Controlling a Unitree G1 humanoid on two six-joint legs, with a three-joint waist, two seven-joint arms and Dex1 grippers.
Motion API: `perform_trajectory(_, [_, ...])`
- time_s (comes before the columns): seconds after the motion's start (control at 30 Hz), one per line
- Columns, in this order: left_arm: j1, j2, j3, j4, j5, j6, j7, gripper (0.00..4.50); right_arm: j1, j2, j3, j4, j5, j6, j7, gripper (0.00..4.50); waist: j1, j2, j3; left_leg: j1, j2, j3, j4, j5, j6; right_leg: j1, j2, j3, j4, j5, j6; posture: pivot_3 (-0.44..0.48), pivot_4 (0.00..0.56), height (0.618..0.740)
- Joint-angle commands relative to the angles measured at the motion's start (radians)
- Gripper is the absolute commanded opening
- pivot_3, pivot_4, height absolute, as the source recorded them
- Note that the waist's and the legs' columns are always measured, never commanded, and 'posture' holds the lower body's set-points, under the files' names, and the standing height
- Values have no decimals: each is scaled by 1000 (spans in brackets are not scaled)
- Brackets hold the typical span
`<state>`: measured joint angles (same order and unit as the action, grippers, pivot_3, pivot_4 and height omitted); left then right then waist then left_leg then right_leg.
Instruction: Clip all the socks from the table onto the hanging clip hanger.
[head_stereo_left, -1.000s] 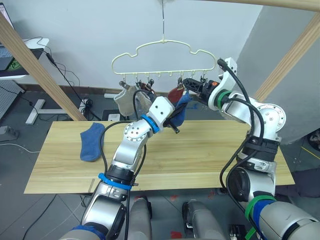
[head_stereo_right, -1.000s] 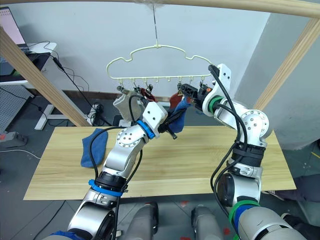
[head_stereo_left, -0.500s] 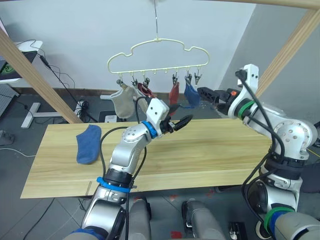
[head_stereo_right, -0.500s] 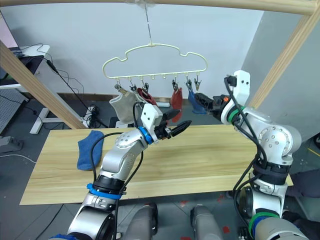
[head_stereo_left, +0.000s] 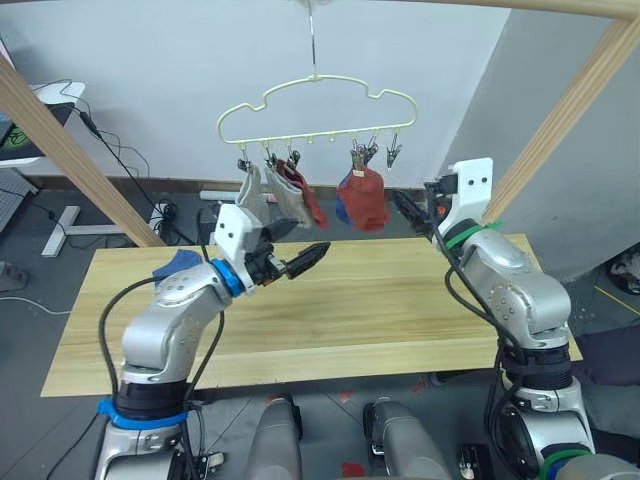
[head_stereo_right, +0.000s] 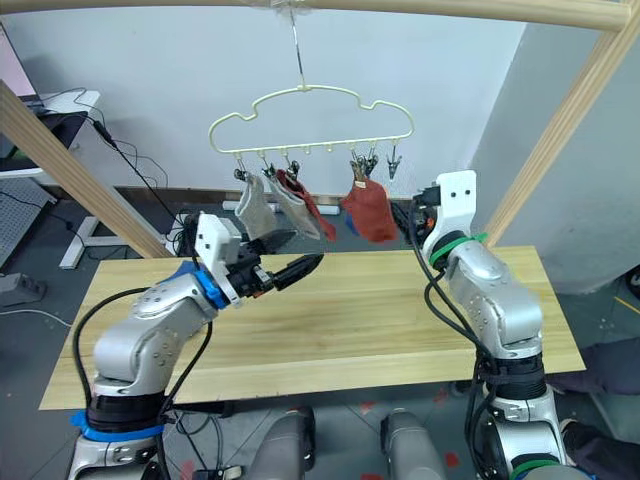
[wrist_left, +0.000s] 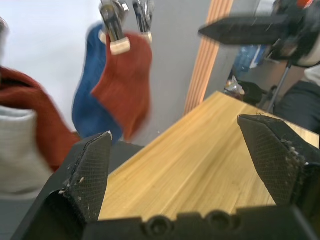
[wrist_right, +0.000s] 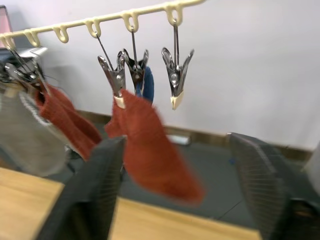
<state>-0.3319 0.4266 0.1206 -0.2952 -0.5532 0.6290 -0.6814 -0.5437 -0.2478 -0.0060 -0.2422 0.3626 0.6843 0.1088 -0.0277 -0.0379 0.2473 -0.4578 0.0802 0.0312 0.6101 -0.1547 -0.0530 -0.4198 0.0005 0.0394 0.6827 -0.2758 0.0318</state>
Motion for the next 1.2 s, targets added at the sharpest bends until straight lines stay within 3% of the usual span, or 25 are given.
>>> perform_trajectory(0.03, [21, 31, 42, -113, -39, 0, 14, 4500, -26, 19, 19, 32, -87, -131, -13, 3234, 2, 0, 0, 0, 0, 0, 0, 0, 0, 0, 0, 0, 0, 0, 0, 75, 206, 740])
perform_trajectory(0.1, [31, 37, 56, -148, -67, 17, 31, 4500, -42, 39, 18, 70, -110, -181, -15, 3234, 4, 0, 0, 0, 0, 0, 0, 0, 0, 0, 0, 0, 0, 1, -1, 82, 206, 740])
perform_trajectory(0.23, [42, 41, 62, -184, -90, 30, 59, 4500, -70, 68, 22, 134, -145, -233, -15, 2053, 10, 0, 0, 0, 0, 0, 0, 0, 0, 0, 0, 0, 0, 1, -2, 92, 204, 740])
perform_trajectory(1.2, [24, 26, 19, -200, -135, -35, 85, 4500, -297, 191, -66, 561, -256, -493, -151, 2053, 29, 0, 0, 1, 0, 1, 0, 0, 0, 0, 0, 0, 0, 1, -2, 111, 225, 740])
